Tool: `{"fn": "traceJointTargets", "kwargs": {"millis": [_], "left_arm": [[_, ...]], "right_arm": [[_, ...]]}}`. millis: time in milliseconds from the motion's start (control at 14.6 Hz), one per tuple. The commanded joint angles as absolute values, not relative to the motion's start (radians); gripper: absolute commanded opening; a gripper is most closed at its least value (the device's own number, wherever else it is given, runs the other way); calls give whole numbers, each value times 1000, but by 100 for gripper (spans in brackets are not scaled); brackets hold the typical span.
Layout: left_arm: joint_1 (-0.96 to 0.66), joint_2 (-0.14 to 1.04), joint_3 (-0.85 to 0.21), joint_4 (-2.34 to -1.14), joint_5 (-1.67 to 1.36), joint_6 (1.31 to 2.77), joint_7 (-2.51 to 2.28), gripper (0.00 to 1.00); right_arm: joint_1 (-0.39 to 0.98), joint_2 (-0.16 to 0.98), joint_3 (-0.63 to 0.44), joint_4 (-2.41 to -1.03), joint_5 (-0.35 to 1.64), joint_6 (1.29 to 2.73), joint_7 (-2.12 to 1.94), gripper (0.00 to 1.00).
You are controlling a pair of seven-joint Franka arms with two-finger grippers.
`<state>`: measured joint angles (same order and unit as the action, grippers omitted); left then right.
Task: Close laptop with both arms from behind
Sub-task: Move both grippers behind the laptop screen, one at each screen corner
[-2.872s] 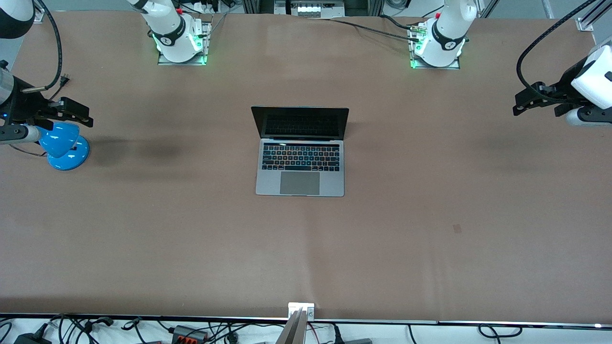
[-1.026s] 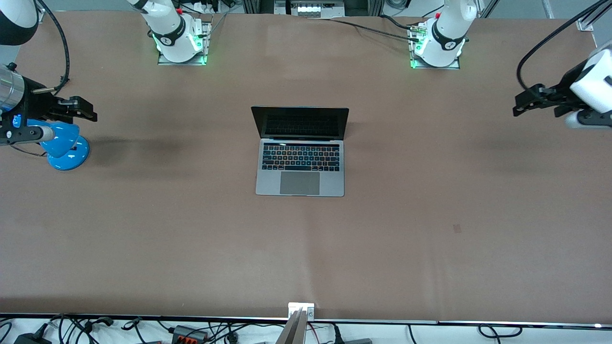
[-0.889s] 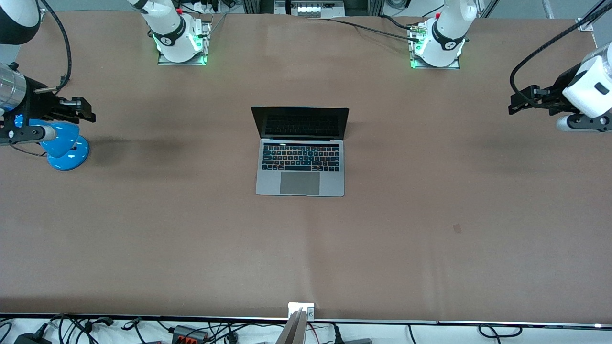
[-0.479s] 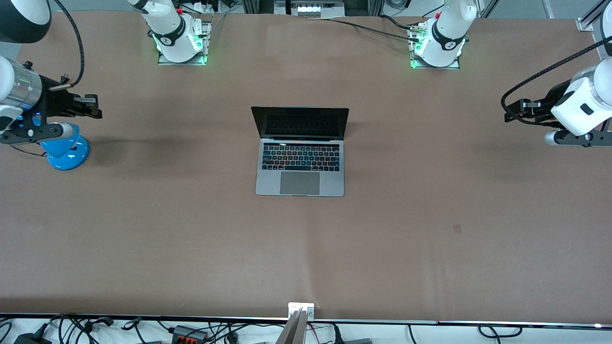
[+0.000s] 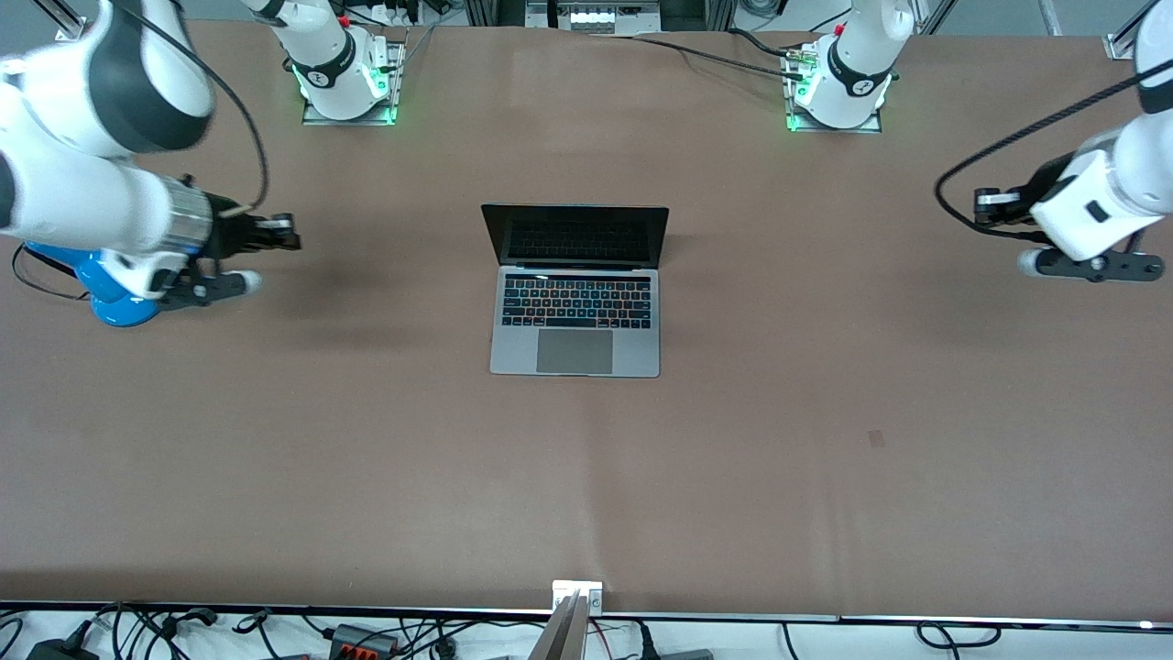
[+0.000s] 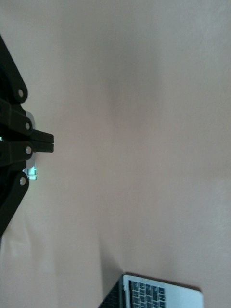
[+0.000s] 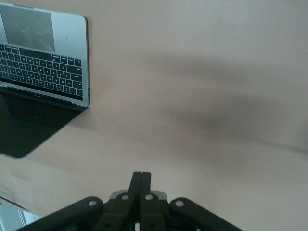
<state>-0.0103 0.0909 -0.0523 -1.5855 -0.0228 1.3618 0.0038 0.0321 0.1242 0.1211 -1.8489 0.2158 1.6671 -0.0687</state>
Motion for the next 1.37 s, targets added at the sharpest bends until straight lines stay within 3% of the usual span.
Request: {"fn": "traceJointTargets", "kwargs": {"millis": [0,274,615,957,1299], "left_arm": [[-43,103,-52,-1563,-21,1327,2,1],[-43,75,-84,-1644,-127,1247,-2,1],[-43,40,-309,-1718,-190,1249,-83,1],[-41,41,-511,-1853,-195,1429,-277,1],[-41,41,-587,-1992,-231,1713,-311,1]], "right_arm": [[107,40,118,-1988,265,1742,-20,0],[178,-49,118,-2150,331,1833,40,0],[317,-54,118,-2212,420,1874,156,0],[455,40,118,-2217,420,2015,279,0],[479,92,118,-2215,422,2066,313,0]]}}
